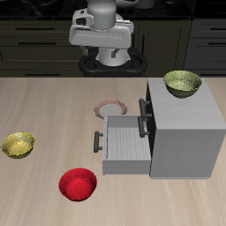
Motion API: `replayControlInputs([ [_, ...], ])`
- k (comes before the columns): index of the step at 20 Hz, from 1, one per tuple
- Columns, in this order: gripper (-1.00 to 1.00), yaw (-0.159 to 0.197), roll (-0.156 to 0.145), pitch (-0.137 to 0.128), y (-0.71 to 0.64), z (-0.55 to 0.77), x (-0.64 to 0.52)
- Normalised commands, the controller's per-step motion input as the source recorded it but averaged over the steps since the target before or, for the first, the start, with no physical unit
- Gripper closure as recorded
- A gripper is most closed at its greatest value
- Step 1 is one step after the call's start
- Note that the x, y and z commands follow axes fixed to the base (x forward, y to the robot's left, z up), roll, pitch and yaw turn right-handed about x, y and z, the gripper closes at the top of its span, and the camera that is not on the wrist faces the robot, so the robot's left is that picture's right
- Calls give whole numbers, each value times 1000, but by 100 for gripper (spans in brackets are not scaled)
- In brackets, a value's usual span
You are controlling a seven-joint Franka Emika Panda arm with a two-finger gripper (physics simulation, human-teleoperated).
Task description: Place the yellow bowl in the bottom drawer of the white cabinet
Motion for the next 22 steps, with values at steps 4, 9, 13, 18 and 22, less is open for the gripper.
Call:
replayControlInputs([
  [4, -100, 8, -70, -17, -478, 133, 262],
  [9, -100, -11, -17, -10, -310, 83, 215],
  [13, -100, -39, 32, -3, -261, 86, 271],
  [18, -100, 10, -14, -14, -194, 90, 194],
  [22, -100, 53, 43, -4, -242, 102, 328],
])
